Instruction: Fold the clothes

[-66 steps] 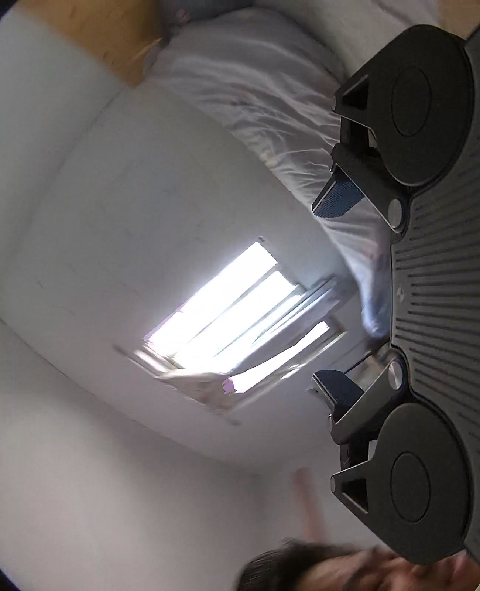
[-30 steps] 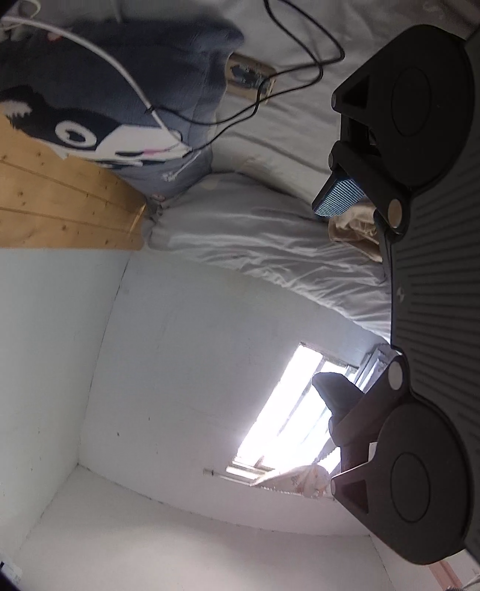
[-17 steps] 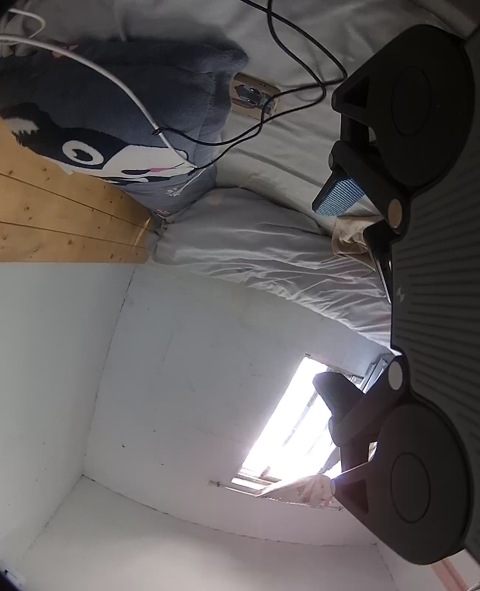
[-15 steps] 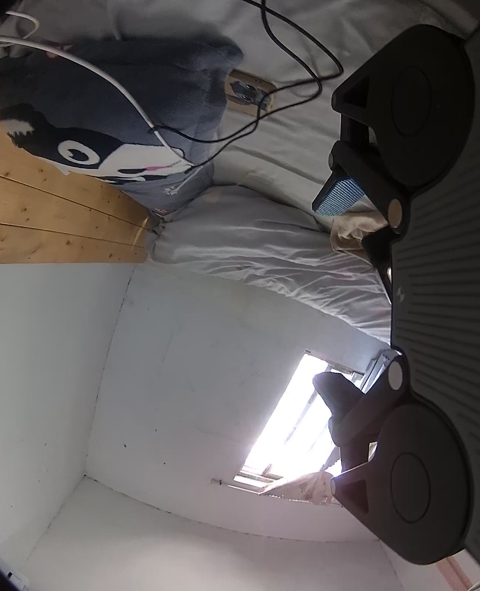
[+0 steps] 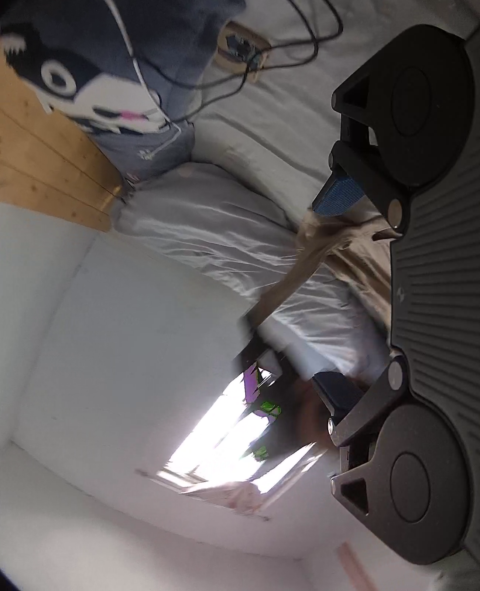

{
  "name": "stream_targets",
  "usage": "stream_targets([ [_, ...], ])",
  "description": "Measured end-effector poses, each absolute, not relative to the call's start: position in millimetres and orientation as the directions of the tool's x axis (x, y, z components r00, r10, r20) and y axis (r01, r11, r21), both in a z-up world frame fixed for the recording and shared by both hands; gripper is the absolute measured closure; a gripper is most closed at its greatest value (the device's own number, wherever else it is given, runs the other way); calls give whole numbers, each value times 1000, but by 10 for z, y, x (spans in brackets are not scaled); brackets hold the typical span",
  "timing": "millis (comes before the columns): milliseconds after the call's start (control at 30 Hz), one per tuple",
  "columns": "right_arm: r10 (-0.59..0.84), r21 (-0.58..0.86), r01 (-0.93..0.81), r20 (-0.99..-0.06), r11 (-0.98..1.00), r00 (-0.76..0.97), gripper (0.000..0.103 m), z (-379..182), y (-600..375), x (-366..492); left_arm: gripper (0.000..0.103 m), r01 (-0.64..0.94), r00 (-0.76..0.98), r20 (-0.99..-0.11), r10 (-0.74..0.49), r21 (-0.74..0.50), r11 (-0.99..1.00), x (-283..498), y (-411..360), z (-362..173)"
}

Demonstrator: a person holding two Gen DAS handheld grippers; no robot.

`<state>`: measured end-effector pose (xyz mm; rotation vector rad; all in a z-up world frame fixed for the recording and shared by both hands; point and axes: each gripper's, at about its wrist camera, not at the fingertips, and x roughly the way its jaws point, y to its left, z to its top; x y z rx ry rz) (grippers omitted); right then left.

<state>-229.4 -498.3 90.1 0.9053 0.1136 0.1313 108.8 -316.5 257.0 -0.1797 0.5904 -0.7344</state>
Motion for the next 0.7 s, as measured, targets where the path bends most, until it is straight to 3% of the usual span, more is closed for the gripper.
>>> stream_targets([
  [333, 199, 556, -44, -222, 830, 954, 9, 959, -4039, -1018, 102, 566, 661, -285, -694, -419, 710, 1332, -2599, 3790],
  [700, 87, 196, -12, -382, 981, 920, 10, 337, -3391, 401, 102, 507, 730, -267, -629, -406, 760, 1689, -2142, 4200],
])
